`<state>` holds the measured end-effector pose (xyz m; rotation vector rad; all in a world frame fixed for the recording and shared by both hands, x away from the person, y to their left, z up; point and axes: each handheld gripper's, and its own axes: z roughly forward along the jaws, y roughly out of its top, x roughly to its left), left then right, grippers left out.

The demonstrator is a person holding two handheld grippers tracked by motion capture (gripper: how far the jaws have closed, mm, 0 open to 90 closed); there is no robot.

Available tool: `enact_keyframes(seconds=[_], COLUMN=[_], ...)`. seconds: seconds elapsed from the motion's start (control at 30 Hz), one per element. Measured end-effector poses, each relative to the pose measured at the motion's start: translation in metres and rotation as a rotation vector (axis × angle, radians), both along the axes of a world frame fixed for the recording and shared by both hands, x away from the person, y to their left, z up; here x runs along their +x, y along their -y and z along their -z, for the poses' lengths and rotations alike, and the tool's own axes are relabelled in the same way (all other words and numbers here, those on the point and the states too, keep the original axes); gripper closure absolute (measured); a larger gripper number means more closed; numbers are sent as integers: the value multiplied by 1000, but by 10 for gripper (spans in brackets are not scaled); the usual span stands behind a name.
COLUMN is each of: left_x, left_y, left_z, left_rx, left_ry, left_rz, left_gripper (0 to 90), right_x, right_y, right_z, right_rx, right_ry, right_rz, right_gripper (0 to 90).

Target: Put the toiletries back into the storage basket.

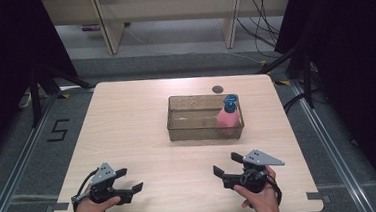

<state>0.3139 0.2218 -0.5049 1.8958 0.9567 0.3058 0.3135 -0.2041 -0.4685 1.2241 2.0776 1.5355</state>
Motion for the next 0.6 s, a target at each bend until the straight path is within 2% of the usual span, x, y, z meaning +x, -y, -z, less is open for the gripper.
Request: enact_keyframes(seconds=[0.07, 0.23, 0.27, 0.3, 0.4, 0.47, 0.5, 0.57, 0.6], left_x=[0, 0, 0, 0, 0, 0, 0, -1, -1], left_y=[0, 0, 0, 0, 0, 0, 1, 1, 1], left_z=[0, 0, 0, 0, 0, -1, -1, -1, -1], left_rx=[-5, -8, -6, -7, -2, -2, -11, -11, -9], left_ry=[1, 3, 4, 4, -4, 0, 3, 14, 13], left_rz=[-4, -2, 2, 1, 7, 12, 11, 9, 11], left_gripper=[156, 155, 154, 154, 152, 152, 152, 152, 151], right_x=[-2, -5, -8, -7, -8, -12, -10, -12, -12], right_y=[2, 4, 2, 4, 5, 4, 7, 8, 9], right_z=[-1, 0, 0, 0, 2, 1, 3, 3, 3], right_rx=[-30, -24, 3, -14, -16, -5, -27, -18, -29], right_ry=[-2, -1, -31, -5, 4, -32, 5, -14, -6], right_rz=[5, 7, 9, 2, -2, 8, 6, 6, 12], right_gripper=[153, 153, 153, 153, 153, 153, 153, 153, 153])
